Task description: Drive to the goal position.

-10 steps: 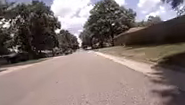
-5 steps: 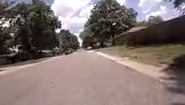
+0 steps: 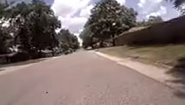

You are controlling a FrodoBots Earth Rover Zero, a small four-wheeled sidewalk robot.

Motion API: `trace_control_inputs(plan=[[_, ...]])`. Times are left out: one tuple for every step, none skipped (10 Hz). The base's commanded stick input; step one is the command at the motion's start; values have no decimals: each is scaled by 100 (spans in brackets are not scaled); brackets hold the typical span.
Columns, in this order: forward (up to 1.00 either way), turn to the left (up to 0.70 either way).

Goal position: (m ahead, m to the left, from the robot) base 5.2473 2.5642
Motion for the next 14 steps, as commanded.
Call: trace_control_inputs(plan=[[70, 0], [70, 0], [70, 0], [70, 0], [70, 0], [70, 0], [70, 0], [70, 0], [70, 0], [70, 0], [70, 0], [70, 0], [70, 0], [70, 0]])
